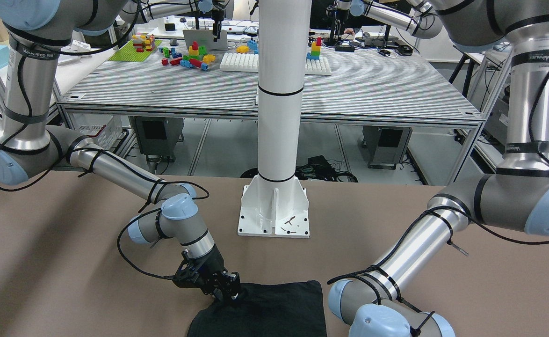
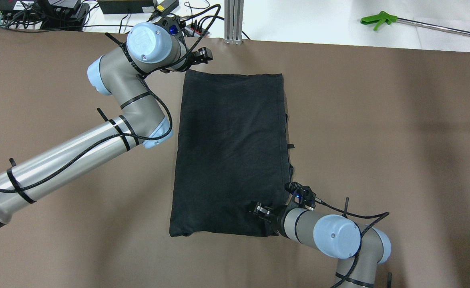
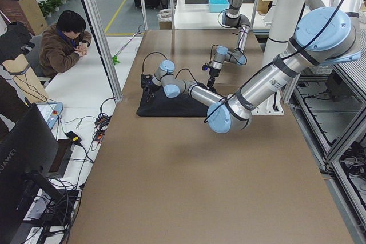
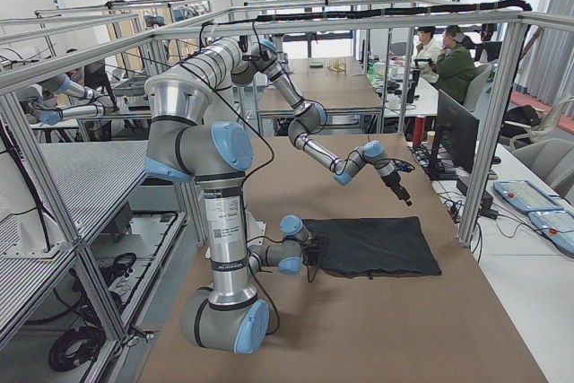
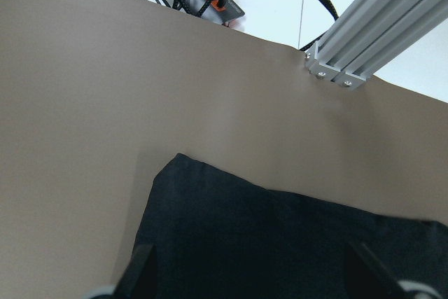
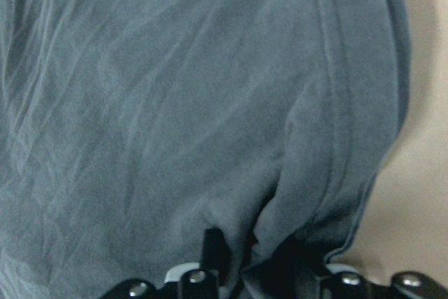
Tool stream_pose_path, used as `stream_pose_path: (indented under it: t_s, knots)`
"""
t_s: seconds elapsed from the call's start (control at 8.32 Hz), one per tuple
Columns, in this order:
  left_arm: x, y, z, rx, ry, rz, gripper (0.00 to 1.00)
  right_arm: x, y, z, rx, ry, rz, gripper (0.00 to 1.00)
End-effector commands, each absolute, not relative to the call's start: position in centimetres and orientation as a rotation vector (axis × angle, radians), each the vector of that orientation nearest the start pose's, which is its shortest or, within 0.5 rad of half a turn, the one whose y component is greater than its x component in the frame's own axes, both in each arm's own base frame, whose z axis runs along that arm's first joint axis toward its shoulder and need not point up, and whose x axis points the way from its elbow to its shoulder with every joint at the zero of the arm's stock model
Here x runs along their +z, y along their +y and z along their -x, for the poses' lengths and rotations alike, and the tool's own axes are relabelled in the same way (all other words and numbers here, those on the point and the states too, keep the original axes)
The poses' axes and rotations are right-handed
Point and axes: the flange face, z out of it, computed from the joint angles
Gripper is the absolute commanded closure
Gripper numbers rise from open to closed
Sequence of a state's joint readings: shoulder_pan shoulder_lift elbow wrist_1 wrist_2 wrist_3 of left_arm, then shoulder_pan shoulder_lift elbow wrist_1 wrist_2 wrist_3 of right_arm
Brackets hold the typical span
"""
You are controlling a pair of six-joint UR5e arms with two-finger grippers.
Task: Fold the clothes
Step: 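Grasp the shirt's near corner with the right gripper, then grasp the other near corner with the left gripper while the right gripper holds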
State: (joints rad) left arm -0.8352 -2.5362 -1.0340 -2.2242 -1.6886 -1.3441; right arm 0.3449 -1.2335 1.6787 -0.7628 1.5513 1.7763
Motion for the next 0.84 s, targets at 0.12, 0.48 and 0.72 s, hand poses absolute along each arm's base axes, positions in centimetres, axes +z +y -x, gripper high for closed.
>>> stream_pose_path:
  t_s: [0.12,0.48,0.72]
  knots:
    - [19.9,-70.4,-47.4,-0.483,0.998,-0.46,0.05,32.9,-33.9,53.6,0.485,-1.274,-0.112,1.0]
    - [19.8,-70.5,-47.3,-0.491,1.001,-0.458,0.05,30.2,-33.9,51.9,0.478,-1.326,-0.118,1.0]
    - [19.5,-70.0,-47.2,-0.535,1.037,-0.422,0.05,29.5,-33.7,51.3,0.474,-1.342,-0.119,1.0]
